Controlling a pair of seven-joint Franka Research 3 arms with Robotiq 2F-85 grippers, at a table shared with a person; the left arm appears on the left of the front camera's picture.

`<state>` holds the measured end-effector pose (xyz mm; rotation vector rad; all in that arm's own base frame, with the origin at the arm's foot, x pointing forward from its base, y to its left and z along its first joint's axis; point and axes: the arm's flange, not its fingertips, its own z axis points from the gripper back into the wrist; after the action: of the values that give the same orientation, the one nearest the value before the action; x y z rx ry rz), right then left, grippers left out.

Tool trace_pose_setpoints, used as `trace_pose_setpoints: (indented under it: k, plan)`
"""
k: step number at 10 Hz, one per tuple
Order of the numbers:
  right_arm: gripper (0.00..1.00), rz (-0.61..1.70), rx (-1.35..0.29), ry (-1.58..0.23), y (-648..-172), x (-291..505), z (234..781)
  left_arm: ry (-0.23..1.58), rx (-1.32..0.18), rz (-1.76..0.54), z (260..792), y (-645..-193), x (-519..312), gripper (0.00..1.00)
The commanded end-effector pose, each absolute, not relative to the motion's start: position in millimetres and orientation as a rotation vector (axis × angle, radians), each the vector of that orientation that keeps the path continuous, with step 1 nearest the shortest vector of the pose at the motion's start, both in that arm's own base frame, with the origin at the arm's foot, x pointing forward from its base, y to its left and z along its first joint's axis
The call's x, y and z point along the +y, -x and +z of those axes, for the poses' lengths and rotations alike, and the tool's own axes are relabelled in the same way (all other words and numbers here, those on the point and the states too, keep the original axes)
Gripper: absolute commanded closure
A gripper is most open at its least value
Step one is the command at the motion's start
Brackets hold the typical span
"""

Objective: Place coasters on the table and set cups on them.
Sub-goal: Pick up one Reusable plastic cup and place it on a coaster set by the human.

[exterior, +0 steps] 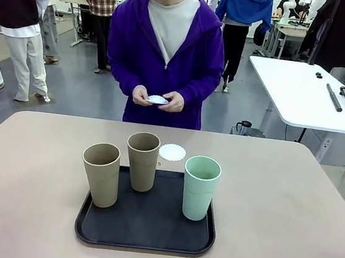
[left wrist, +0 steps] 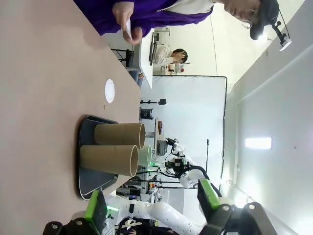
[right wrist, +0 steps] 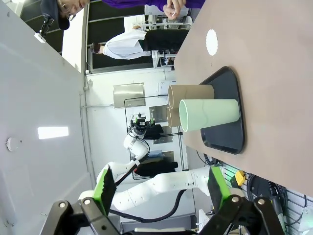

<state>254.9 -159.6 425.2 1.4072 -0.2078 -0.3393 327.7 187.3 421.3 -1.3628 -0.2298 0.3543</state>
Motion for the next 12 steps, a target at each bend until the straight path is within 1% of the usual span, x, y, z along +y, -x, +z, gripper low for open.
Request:
trace_pose_setpoints:
  k: [1,12]
  plan:
    - [0.00,-0.337,-0.218,-1.411,-255.9,-160.5,425.7,1.373,-0.240,0.342,422.0,-326.6,188.7,0.00]
    - [0.00,-0.337,-0.218,-1.411,-255.9,-160.5,425.7,1.373,-0.240,0.342,422.0,-326.6,188.7,0.00]
